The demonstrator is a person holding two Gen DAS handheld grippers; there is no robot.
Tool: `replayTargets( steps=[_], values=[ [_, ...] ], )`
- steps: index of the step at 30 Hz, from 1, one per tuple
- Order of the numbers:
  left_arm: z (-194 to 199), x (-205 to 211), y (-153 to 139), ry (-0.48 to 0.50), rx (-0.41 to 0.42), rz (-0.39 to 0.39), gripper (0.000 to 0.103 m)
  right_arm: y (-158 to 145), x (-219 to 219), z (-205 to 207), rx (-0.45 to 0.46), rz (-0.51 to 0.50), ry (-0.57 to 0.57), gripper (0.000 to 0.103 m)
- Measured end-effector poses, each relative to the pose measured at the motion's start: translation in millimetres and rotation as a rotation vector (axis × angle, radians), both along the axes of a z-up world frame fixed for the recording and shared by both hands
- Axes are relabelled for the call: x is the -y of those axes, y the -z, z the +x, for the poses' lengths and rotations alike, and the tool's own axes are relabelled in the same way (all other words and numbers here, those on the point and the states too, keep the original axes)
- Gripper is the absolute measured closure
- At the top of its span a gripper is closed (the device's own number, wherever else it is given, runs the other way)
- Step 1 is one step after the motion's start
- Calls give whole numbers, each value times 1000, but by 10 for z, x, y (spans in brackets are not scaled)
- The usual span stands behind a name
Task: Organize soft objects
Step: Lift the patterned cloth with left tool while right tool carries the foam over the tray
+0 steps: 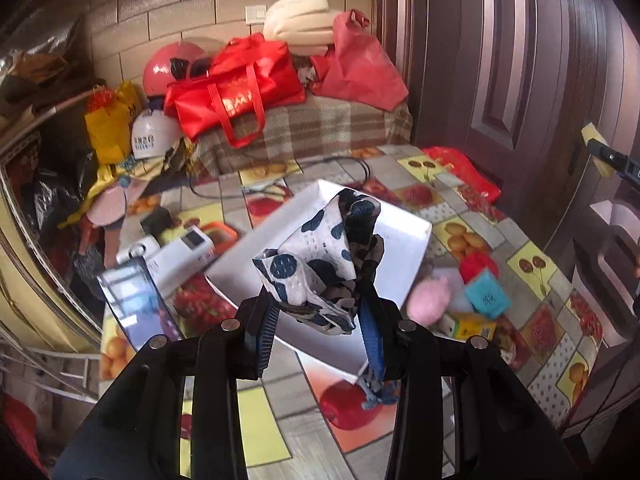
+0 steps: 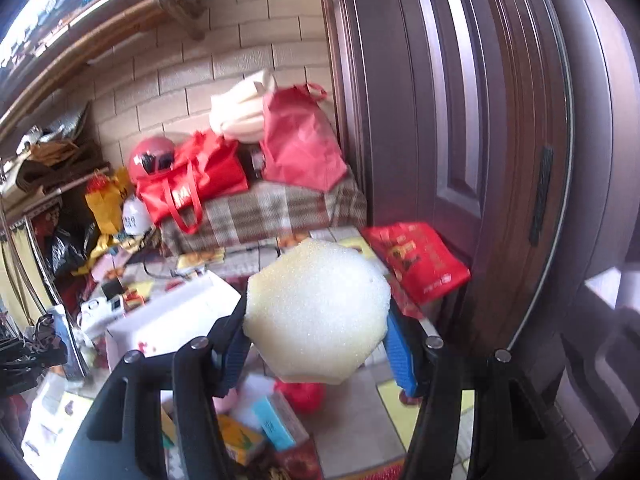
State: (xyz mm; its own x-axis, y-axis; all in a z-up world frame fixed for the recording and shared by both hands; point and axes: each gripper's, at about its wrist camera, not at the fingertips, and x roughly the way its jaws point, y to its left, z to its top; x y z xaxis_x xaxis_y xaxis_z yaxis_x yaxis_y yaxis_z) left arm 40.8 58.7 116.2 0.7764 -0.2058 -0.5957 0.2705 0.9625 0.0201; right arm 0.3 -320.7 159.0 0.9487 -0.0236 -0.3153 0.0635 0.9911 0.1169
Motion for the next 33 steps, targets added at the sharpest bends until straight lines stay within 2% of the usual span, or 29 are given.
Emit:
replayTargets(
  steps=[4,7,10,13,16,19,23,26,29,33],
  values=[
    [116,-241,-1067,-16,168,34,66,-1086,195,1,178,-29,3,44],
    [91,-483,-1818,-42,266,10,66,-1781,295,-112,307,-29,17,44],
    [-19,-689,-2282,-59,334,-36,66,-2116,311,-288,393,10,6,44],
    [-117,-788,-2352,-60,359,-51,66,-2106,211,-354,403,45,-48,44],
    [-117,-754,-2130,-59,321,-34,66,-1885,0,-295,351,48,-117,43],
    [-123,-651,-1745,-59,275,-9,66,-1599,-224,-289,299,49,-186,43],
    [-38,-403,-975,-62,161,-22,66,-1019,-622,-157,213,37,-262,43],
    [40,-208,-380,-74,77,-31,66,-496,-876,-13,102,78,-324,43],
    [107,-56,162,-85,-32,-65,66,-57,-1072,173,-9,95,-337,43],
    [115,148,783,-85,-163,-14,66,438,-1257,350,-108,33,-316,43]
  ],
)
